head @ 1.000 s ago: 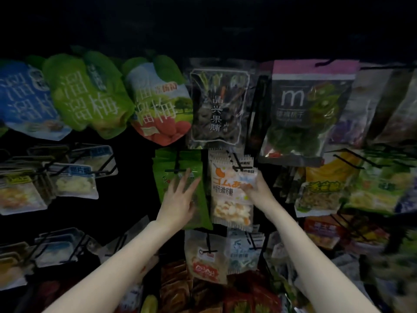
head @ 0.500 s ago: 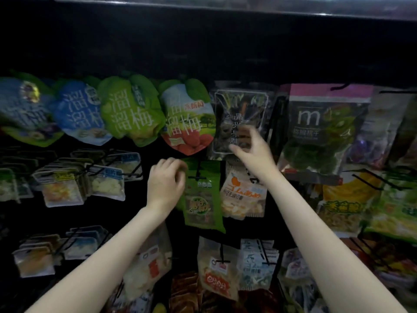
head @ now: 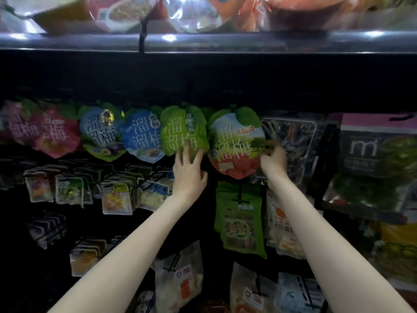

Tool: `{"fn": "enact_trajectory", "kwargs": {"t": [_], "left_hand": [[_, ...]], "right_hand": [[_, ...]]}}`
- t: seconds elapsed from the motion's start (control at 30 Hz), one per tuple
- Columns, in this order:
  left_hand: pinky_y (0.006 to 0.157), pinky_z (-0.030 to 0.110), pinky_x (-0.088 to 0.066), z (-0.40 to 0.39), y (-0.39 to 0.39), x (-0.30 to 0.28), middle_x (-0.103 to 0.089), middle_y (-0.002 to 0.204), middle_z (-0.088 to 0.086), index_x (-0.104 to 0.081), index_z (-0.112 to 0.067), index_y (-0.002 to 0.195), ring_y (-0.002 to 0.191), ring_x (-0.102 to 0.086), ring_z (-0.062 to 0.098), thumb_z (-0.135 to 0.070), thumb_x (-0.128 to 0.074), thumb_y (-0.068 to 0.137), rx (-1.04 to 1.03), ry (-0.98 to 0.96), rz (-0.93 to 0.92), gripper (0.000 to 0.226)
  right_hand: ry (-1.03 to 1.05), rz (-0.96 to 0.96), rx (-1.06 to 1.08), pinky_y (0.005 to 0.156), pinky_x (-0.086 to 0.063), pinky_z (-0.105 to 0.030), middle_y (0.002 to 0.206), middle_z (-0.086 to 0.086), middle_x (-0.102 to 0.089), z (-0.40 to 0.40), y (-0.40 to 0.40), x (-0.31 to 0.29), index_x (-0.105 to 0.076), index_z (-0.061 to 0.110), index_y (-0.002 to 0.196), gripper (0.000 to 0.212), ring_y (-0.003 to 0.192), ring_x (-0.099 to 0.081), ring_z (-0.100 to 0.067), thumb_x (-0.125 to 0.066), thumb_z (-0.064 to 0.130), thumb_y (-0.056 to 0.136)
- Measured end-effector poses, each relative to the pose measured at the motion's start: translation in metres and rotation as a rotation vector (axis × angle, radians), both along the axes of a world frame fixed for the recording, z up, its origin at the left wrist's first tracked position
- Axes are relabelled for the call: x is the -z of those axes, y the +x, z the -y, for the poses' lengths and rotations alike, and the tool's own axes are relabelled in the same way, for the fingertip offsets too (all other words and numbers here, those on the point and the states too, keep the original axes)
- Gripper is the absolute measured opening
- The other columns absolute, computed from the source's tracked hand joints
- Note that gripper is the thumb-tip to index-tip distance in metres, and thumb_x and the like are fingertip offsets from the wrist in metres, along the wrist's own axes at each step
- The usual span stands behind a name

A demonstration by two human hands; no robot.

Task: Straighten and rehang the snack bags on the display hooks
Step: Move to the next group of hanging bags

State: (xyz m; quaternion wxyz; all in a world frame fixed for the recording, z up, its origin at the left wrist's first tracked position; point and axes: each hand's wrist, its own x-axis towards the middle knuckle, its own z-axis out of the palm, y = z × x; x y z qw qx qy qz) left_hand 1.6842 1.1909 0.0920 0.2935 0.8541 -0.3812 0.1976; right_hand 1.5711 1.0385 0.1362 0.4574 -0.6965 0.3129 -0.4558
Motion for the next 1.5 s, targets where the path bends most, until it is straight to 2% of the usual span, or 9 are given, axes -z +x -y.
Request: {"fn": "enact_trajectory", "kwargs": {"t": [0.2, 0.33, 0.43, 0.53, 0.8, 0.87, 1.03, 1.2, 1.5], "left_hand": [[0.110, 0.056, -0.011, -0.003, 0.005, 0.000, 0.012, 0.156, 0.009, -0.017, -0.034, 0.146, 0.141, 0.010, 0.038, -0.016, -0.045, 0.092, -0.015, 0.026, 0.040, 0.064], [0.110, 0.059, -0.004, -0.001, 0.006, -0.002, 0.019, 0.154, 0.013, -0.011, -0.039, 0.146, 0.137, 0.020, 0.045, -0.019, -0.043, 0.092, 0.026, 0.180, 0.250, 0.066], [0.109, 0.062, -0.002, 0.006, 0.009, -0.004, 0.023, 0.153, 0.014, -0.011, -0.038, 0.147, 0.134, 0.025, 0.048, -0.023, -0.043, 0.093, 0.000, 0.247, 0.292, 0.065], [0.108, 0.064, -0.002, 0.012, 0.012, -0.004, 0.024, 0.152, 0.016, -0.010, -0.036, 0.147, 0.133, 0.024, 0.050, -0.024, -0.045, 0.092, -0.046, 0.274, 0.296, 0.066], [0.104, 0.070, -0.001, 0.015, 0.025, -0.001, 0.038, 0.142, 0.018, -0.003, -0.040, 0.147, 0.129, 0.022, 0.059, -0.027, -0.042, 0.093, -0.121, 0.302, 0.376, 0.068], [0.103, 0.070, -0.008, 0.014, 0.030, -0.003, 0.031, 0.147, 0.022, -0.006, -0.036, 0.147, 0.129, 0.017, 0.061, -0.027, -0.046, 0.091, -0.136, 0.283, 0.377, 0.069], [0.081, 0.067, -0.043, -0.002, 0.034, 0.013, -0.025, 0.144, 0.034, -0.038, -0.009, 0.131, 0.123, -0.026, 0.064, -0.014, -0.075, 0.059, -0.017, 0.195, 0.451, 0.081], [0.094, 0.059, -0.040, -0.021, 0.036, 0.022, -0.019, 0.146, 0.036, -0.040, 0.009, 0.130, 0.132, -0.021, 0.056, -0.011, -0.068, 0.070, -0.013, 0.123, 0.460, 0.069], [0.089, 0.057, -0.044, -0.033, 0.031, 0.020, -0.030, 0.146, 0.025, -0.052, 0.007, 0.123, 0.128, -0.035, 0.050, -0.016, -0.078, 0.060, -0.085, 0.225, 0.483, 0.072]], "right_hand": [[-0.137, -0.015, -0.007, 0.079, -0.050, -0.043, 0.103, -0.002, -0.051, -0.010, -0.013, -0.007, -0.042, 0.017, 0.129, 0.042, 0.088, -0.055, -0.022, -0.031, -0.005, 0.094], [-0.531, 0.015, 0.287, 0.085, -0.045, -0.044, 0.122, -0.012, -0.054, -0.003, -0.015, -0.015, -0.048, 0.015, 0.131, 0.051, 0.114, -0.048, -0.032, -0.034, -0.009, 0.088], [-0.802, -0.006, 0.521, 0.069, -0.037, -0.035, 0.114, -0.020, -0.056, 0.005, -0.016, -0.021, -0.057, 0.011, 0.124, 0.054, 0.112, -0.045, -0.041, -0.035, -0.013, 0.081], [-0.904, 0.009, 0.569, 0.063, -0.037, -0.033, 0.106, -0.021, -0.059, 0.002, -0.019, -0.024, -0.061, 0.009, 0.119, 0.054, 0.104, -0.048, -0.043, -0.036, -0.015, 0.077], [-0.840, -0.052, 0.497, 0.083, -0.047, -0.047, 0.118, -0.021, -0.056, 0.004, -0.016, -0.005, -0.057, 0.009, 0.125, 0.055, 0.116, -0.046, -0.043, -0.039, -0.017, 0.080], [-0.818, -0.051, 0.481, 0.080, -0.048, -0.048, 0.117, -0.023, -0.056, 0.003, -0.015, -0.001, -0.056, 0.008, 0.125, 0.053, 0.113, -0.048, -0.044, -0.039, -0.016, 0.082], [-0.732, -0.023, 0.346, 0.084, -0.049, -0.049, 0.128, -0.026, -0.049, 0.002, -0.006, 0.020, -0.049, 0.008, 0.131, 0.047, 0.115, -0.050, -0.043, -0.036, -0.010, 0.089], [-0.683, 0.023, 0.288, 0.085, -0.046, -0.041, 0.129, -0.023, -0.048, -0.010, 0.002, 0.032, -0.046, 0.002, 0.131, 0.042, 0.110, -0.053, -0.037, -0.036, -0.007, 0.092], [-0.646, -0.044, 0.244, 0.072, -0.048, -0.040, 0.134, -0.017, -0.042, -0.017, -0.003, 0.030, -0.039, 0.007, 0.135, 0.043, 0.091, -0.058, -0.032, -0.041, -0.003, 0.093]]}}
